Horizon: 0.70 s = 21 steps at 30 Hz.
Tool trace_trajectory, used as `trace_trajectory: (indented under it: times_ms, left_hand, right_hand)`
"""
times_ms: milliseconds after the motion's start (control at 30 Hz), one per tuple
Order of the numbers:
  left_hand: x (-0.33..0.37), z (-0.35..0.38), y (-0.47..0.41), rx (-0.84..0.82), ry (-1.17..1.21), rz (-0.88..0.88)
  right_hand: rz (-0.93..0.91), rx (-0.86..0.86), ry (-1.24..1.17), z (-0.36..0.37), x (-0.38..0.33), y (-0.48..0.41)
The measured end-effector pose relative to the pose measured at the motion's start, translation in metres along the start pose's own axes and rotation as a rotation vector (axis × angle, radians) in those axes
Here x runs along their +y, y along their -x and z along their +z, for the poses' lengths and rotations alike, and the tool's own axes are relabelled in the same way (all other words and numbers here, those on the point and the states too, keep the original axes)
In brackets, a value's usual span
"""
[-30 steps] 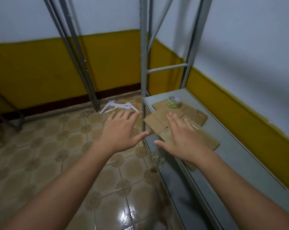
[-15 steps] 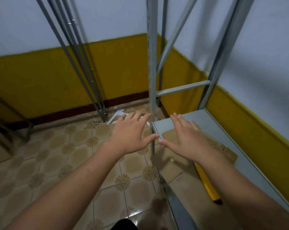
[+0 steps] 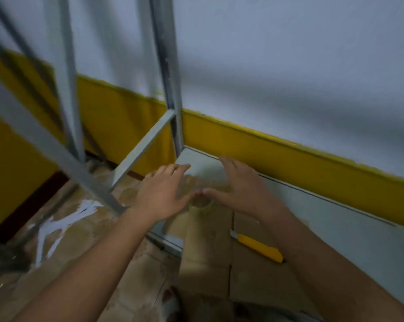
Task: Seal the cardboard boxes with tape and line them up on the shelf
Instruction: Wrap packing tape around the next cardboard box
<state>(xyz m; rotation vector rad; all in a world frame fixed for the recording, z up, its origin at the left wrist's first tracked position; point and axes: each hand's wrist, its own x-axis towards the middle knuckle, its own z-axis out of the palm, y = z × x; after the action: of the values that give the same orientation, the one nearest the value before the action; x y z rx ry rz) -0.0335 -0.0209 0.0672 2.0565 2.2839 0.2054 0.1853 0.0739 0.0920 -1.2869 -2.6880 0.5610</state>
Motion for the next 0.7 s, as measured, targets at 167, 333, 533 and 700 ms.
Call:
trace_trajectory:
  times_ms: [167,333,533,700]
  left_hand:
    - [0.006,0.036,-0.032,-0.055,-0.031,0.171]
    - [0.004,0.095,-0.02,-0.162,0.1,0.293]
    - [0.003,0.122,-0.021,-0.293,0.009,0.272]
    - [0.005,0.121,-0.04,-0.238,-0.025,0.24]
  right_hand:
    - [0.352,0.024,-0.072,0.031,0.041,0.035]
    - [0.62,-0.198,-0.141,0.077,0.077,0.083]
    - [0.709,-0.251,-0.071,0.126,0.109,0.117]
    - [0.671,-0.101,-0.147,0.119,0.126,0.123]
